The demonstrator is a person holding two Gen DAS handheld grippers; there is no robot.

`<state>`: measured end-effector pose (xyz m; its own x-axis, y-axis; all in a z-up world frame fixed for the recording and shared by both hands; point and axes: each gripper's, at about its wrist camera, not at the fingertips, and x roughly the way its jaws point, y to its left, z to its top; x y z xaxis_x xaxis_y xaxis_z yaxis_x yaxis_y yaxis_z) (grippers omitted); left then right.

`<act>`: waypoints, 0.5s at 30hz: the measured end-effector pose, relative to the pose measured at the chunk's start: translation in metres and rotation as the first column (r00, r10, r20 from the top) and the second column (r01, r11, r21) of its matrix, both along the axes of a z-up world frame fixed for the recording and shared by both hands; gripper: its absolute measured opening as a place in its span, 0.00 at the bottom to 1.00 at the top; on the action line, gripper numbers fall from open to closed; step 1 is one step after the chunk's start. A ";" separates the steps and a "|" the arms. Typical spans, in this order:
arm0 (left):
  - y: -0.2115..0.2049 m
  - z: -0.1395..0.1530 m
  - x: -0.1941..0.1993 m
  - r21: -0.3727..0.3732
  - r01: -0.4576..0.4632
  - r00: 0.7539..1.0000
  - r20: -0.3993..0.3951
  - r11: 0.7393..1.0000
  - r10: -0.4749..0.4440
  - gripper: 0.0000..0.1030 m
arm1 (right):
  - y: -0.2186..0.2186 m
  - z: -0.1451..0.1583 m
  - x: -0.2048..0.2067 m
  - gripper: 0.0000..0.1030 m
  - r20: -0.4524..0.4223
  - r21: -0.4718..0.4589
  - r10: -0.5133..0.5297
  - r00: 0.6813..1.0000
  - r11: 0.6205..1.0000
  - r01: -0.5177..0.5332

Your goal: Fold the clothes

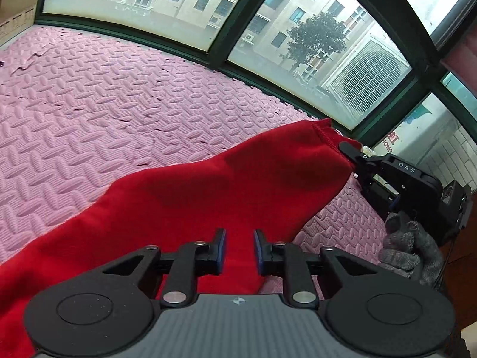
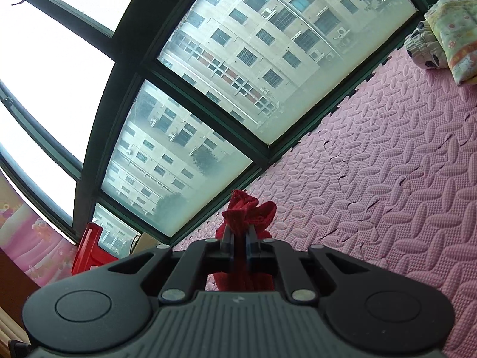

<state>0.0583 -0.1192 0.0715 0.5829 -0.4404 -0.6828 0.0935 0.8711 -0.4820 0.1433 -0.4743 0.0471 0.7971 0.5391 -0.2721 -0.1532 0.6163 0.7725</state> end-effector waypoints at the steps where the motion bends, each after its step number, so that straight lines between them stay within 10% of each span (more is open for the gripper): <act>1: 0.011 0.000 -0.008 0.001 -0.021 1.000 -0.003 1.000 0.021 0.21 | 0.003 0.005 -0.004 0.06 0.014 -0.003 0.010 1.000 1.000 -0.010; 15: 0.101 -0.009 -0.077 -0.018 -0.181 0.983 -0.028 0.983 0.181 0.24 | 0.080 0.069 -0.056 0.06 0.123 -0.139 0.180 0.976 0.977 -0.163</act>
<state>-0.0190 -0.0180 0.0621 0.6362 -0.3434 -0.6909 -0.0779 0.8623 -0.5004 0.0877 -0.3942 0.1157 0.7293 0.6390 -0.2445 -0.3618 0.6636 0.6548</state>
